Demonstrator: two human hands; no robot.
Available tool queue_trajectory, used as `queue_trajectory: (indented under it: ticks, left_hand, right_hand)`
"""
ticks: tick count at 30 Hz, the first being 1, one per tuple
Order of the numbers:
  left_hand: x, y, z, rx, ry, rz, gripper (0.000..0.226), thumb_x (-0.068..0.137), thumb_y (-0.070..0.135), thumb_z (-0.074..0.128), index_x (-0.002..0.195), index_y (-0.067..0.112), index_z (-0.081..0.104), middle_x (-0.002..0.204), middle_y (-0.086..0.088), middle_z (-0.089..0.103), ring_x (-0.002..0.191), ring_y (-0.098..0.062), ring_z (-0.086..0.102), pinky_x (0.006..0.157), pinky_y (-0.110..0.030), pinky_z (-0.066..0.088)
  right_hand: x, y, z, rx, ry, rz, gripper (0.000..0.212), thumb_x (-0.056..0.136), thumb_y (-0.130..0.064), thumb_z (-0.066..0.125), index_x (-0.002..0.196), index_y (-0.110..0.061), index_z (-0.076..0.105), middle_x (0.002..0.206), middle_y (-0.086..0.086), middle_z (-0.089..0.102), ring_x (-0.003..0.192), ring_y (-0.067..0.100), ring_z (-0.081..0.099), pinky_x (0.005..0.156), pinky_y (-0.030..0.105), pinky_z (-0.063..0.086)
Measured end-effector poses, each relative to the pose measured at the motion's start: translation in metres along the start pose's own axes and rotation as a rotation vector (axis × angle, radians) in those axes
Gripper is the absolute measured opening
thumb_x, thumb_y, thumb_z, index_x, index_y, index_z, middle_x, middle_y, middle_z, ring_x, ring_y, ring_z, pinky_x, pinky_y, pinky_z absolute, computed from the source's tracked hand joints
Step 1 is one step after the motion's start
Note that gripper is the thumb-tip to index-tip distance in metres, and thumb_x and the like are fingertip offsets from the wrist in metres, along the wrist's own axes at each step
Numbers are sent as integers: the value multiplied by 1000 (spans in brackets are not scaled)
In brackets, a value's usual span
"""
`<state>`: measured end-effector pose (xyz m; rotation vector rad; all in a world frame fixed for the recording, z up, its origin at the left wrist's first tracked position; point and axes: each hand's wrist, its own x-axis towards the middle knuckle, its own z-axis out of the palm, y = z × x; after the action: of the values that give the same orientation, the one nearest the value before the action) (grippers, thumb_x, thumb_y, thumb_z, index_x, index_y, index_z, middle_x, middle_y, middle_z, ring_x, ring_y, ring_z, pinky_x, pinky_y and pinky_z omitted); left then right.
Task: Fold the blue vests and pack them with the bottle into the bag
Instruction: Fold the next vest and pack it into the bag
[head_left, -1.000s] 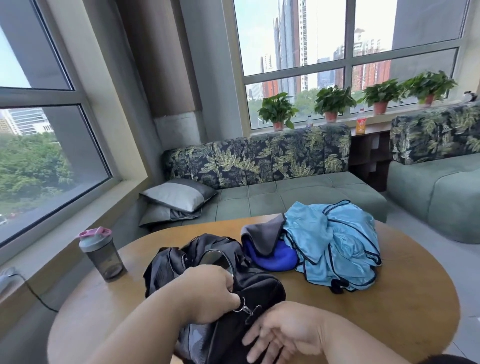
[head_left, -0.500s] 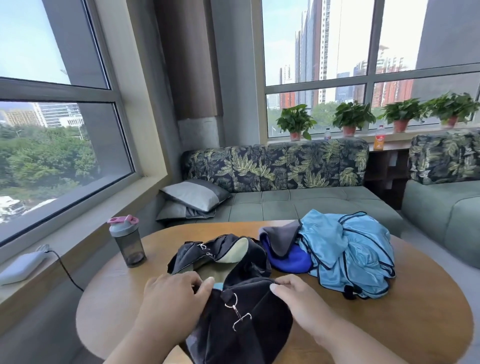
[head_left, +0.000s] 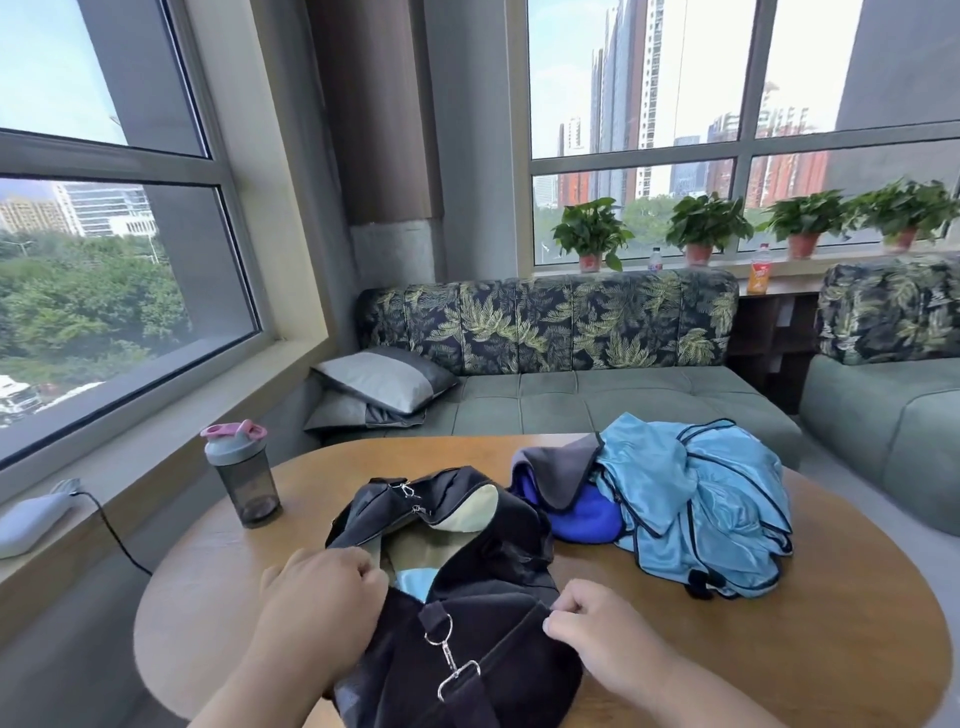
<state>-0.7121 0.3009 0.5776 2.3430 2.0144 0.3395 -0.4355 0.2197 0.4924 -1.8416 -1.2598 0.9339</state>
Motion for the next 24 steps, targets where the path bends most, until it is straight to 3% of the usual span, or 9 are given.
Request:
queue_trajectory:
  ticks: [3,5,7,12,15,19,24]
  left_hand:
    - [16,6,0,26,45,32,26,91,36,43,73,31,61,82,10,61,92,-18,48,84,-37,37]
    - [33,11,1,98,99,55,23,89,40,50,90,41,72,108,15,59,110,-20,46,98,-37,37]
    - [53,13,2,215,35,51,30,88,41,54,109,45,75,128,12,52,124,-23,41,106,-40,32]
    - [94,18,3,374,-212,59,42,93,27,46,130,24,65,134,-2,63,126,-28,54,96,-39,45]
    - [105,15,3,300,-172,36,39,90,22,50,127,18,61,126,-5,67,118,-29,62,86,-34,50]
    - [112,10,9,177,-57,-59,27,94,18,51,118,17,65,119,-9,69,110,-31,66,76,-32,45]
    - [114,3,16,-1,104,-76,26,103,35,52,94,18,69,101,-8,73,99,-35,68,77,-34,49]
  right_hand:
    - [-2,-4,1,9,-36,-59,13,83,-20,70,75,-19,60,56,-18,55,56,1,47,56,15,35]
    - [-2,-3,1,23,-47,-77,14,84,-19,70,74,-20,60,58,-15,54,58,3,47,57,16,35]
    - [-2,-2,0,45,-61,-72,13,85,-18,69,76,-19,60,60,-13,52,58,5,45,56,17,34]
    - [-2,-7,-6,92,-65,-35,22,90,-21,63,74,-21,48,64,-12,44,59,6,38,61,25,32]
    - [5,-14,-8,103,-48,-31,29,91,-27,64,71,-22,44,64,-10,41,59,8,36,62,28,30]
    - [14,-22,-10,149,-40,-34,27,91,-29,64,72,-21,47,64,-5,42,60,12,36,59,30,28]
    - [28,-30,-7,187,5,13,38,97,-51,61,79,-17,63,53,-15,48,57,10,44,66,31,35]
